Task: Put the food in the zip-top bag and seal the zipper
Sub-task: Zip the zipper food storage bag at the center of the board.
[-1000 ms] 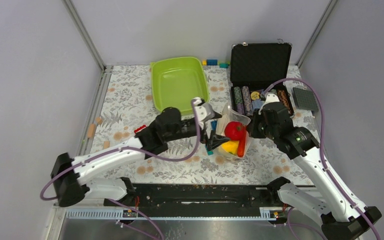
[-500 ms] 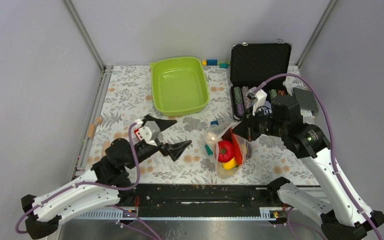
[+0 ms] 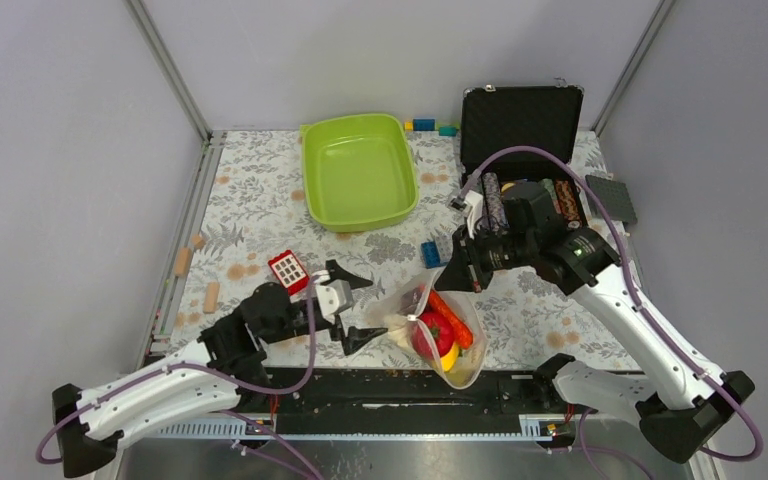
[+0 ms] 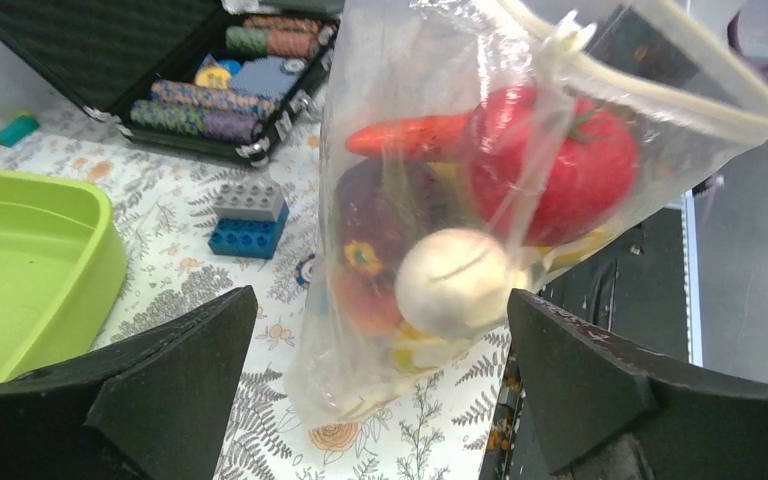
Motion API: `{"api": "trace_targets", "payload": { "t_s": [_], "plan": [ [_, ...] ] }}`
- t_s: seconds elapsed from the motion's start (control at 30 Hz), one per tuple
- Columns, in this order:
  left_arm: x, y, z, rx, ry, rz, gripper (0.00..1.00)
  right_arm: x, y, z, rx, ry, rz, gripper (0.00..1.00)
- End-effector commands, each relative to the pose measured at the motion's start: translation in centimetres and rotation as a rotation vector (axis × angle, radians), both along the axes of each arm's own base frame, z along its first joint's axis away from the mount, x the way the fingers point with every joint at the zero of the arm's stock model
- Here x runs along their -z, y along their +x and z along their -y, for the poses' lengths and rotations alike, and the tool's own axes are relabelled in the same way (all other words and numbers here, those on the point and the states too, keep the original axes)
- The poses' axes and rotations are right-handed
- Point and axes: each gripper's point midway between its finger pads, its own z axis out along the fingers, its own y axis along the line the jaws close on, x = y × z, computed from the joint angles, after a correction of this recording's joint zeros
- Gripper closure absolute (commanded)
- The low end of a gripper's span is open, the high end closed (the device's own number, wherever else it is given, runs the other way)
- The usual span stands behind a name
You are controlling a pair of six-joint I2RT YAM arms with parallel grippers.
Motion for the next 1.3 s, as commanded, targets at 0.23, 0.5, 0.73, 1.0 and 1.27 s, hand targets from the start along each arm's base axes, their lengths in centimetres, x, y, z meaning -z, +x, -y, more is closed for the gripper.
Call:
{"api": "trace_targets", "payload": {
  "t_s": [0.23,0.5,0.73,1.0,1.27],
  "plan": [
    [-3.0,-0.5,4.8,0.199,0.003,0.084,0.02,0.0,0.9,-2.1,-0.048,0.009,-0.020,1.00],
    [-3.1,-1.4,5.0,0.252,-0.007,0.073,0.03,0.9,1.9,-1.9,0.003,-0.035,-0.025,1.00],
    [-3.1,-1.1,5.4,0.231,0.011,0.003,0.05,1.1,2.5,-1.8,0.048,-0.060,-0.049,1.00],
    [-2.7,-1.0,6.6,0.270,0.053,-0.012,0.15,1.7,2.9,-1.5,0.085,-0.092,-0.067,1.00],
    [-2.7,-1.3,6.9,0.317,0.066,0.032,0.27,2.1,3.2,-1.5,0.104,-0.110,-0.076,1.00]
  ]
}}
